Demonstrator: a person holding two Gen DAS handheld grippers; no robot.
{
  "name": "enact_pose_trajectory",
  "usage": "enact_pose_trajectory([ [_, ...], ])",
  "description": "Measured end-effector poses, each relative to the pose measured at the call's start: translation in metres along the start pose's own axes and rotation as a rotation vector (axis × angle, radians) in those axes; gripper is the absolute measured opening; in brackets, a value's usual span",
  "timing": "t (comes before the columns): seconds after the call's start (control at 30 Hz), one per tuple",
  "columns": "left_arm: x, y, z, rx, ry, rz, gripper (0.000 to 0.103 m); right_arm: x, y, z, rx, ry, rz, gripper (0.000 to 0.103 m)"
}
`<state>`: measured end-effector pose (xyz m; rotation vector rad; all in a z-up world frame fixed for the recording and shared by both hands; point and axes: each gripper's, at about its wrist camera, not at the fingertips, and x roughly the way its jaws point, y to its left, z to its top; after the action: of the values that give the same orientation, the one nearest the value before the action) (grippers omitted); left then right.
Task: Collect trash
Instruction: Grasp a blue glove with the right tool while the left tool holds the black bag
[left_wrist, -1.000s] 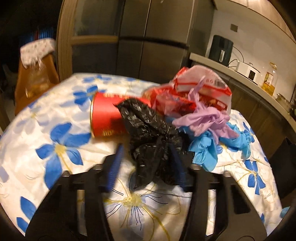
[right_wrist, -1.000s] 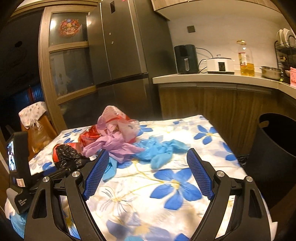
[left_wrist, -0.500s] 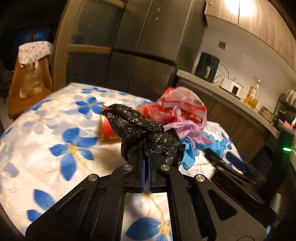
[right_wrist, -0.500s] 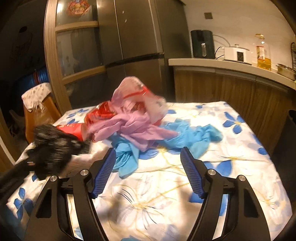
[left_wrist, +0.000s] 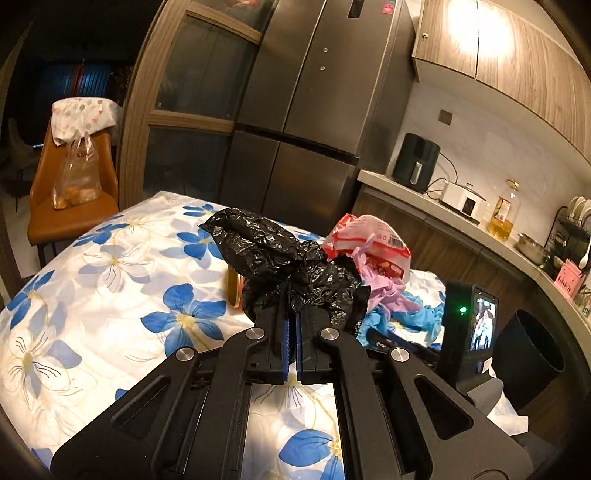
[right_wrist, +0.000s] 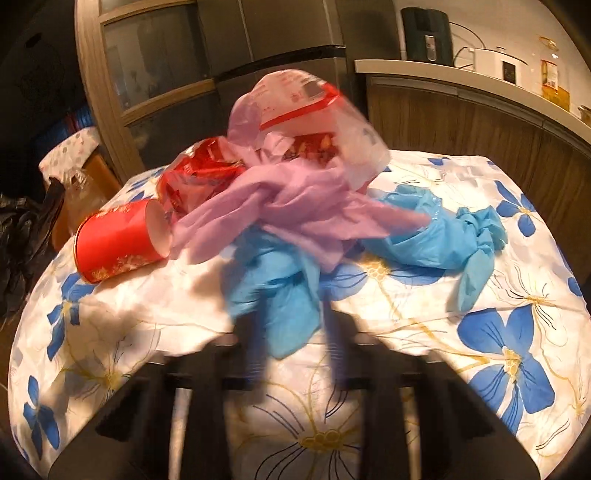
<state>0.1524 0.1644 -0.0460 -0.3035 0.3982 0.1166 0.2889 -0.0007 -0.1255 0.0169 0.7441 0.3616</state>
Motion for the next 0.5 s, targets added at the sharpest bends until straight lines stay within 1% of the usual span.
enact_pose_trajectory([
  [0.03,-0.001,0.000,0.000,0.002,-0.002,0.001,0.001,-0.003,0.001,-0.001,-0.005,-0.003,0.000,0.003],
  [0.07,-0.003,0.000,0.000,0.006,-0.005,0.003,0.001,-0.009,0.002,-0.002,-0.011,-0.011,0.006,0.003],
  [0.17,-0.006,0.000,0.000,0.006,-0.008,0.009,0.001,-0.032,0.003,-0.005,-0.028,-0.041,0.038,0.002],
  [0.3,-0.011,-0.005,-0.001,0.002,-0.012,0.004,0.001,-0.072,0.001,-0.006,-0.061,-0.106,0.064,0.002],
  [0.37,-0.015,-0.009,-0.001,0.007,-0.018,-0.001,0.001,-0.094,-0.002,-0.009,-0.062,-0.146,0.072,0.002],
  [0.5,-0.025,-0.019,-0.003,0.019,-0.027,-0.014,0.001,-0.130,-0.011,-0.014,-0.057,-0.196,0.087,0.002],
])
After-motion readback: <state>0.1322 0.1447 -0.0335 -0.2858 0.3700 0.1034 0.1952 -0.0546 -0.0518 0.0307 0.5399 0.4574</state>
